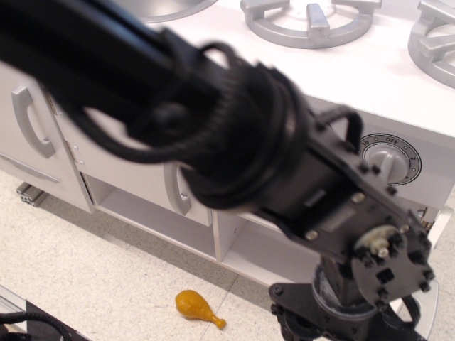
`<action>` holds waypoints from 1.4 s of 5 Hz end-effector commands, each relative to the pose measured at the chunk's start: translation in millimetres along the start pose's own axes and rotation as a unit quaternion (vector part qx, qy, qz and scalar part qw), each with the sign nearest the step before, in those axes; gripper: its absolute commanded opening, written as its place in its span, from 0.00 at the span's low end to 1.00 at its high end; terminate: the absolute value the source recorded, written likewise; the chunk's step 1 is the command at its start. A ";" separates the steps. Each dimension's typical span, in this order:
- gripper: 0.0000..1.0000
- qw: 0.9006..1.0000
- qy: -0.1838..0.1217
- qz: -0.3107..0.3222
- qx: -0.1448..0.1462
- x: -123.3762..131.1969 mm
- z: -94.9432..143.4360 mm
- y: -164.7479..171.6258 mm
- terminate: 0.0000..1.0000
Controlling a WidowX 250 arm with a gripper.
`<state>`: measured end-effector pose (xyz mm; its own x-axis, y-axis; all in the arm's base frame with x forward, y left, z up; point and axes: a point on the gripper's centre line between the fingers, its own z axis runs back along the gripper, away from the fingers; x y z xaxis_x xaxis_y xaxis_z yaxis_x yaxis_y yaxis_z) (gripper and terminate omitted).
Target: Close oven
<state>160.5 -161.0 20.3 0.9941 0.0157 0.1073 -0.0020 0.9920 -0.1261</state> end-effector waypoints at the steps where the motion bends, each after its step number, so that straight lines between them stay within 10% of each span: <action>1: 1.00 1.000 -0.003 0.008 0.012 0.7 -18.2 7.1 0.00; 5: 1.00 0.991 -0.046 0.089 0.092 52.6 34.6 100.7 0.00; 7: 1.00 0.992 -0.006 0.088 0.092 34.1 44.5 101.5 0.00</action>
<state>189.6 -54.5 41.4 0.9763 0.1968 0.0898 -0.2022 0.9778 0.0551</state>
